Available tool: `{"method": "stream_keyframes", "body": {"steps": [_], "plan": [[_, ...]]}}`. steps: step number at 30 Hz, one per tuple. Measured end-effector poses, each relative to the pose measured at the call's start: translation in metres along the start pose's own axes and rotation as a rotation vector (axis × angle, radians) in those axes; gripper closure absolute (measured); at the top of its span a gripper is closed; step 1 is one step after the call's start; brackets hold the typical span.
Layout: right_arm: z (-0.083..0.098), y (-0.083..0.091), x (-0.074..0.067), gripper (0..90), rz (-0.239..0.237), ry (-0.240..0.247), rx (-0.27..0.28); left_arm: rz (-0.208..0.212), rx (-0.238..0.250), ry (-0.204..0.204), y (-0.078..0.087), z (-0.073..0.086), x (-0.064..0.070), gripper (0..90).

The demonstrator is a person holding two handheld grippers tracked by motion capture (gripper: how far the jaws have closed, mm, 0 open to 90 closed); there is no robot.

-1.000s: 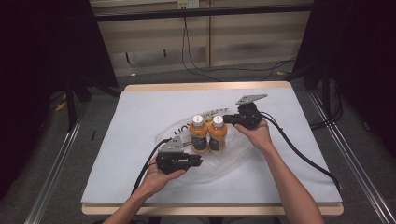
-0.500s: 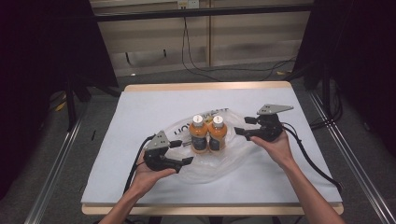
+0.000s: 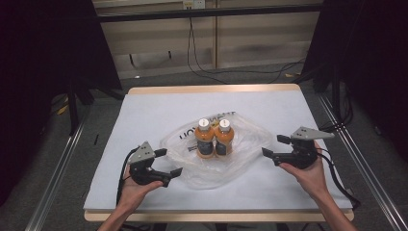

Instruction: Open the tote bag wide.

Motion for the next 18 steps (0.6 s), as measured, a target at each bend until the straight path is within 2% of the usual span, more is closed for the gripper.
{"method": "stream_keyframes", "body": {"steps": [3,4,5,7,10,13,15,16,17,18], "plan": [[0.011,0.014,0.0,18.8,0.029,-0.006,0.0,-0.015,-0.008,-0.013,0.009,0.008,0.0,5.8],[0.016,0.018,0.0,18.3,0.039,-0.007,-0.004,-0.009,-0.01,-0.012,0.012,0.012,0.001,5.4],[0.021,0.021,0.0,18.4,0.039,-0.016,-0.013,-0.02,-0.009,-0.003,0.015,0.016,0.001,4.5],[0.031,0.027,-0.001,18.3,0.044,-0.016,-0.028,-0.037,-0.027,-0.012,0.021,0.024,0.0,4.5],[0.044,0.04,0.001,18.6,0.083,-0.031,-0.006,-0.034,-0.019,0.037,0.03,0.037,-0.004,4.1],[0.053,0.054,0.002,18.9,0.097,-0.097,0.035,-0.046,-0.027,0.055,0.039,0.047,-0.011,3.9],[0.06,0.062,0.001,20.7,0.117,-0.091,0.038,-0.053,-0.007,0.091,0.046,0.048,-0.015,4.2],[0.061,0.066,0.001,20.5,0.134,-0.088,0.051,-0.07,0.005,0.099,0.05,0.048,-0.018,4.2],[0.061,0.066,0.001,20.5,0.134,-0.088,0.051,-0.07,0.005,0.099,0.05,0.048,-0.018,4.2],[0.061,0.07,0.002,19.6,0.145,-0.086,0.066,-0.097,-0.001,0.104,0.051,0.049,-0.021,4.2]]}}
Point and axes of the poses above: each handheld gripper's, and its own axes: y roughly backward along the jaws, z roughly out of its underside, x roughly to its right, the point moved 8 cm from there along -y, roughly forward along the jaws, and after that the axes turned 6 degrees about -x, right-handed, at the moved point
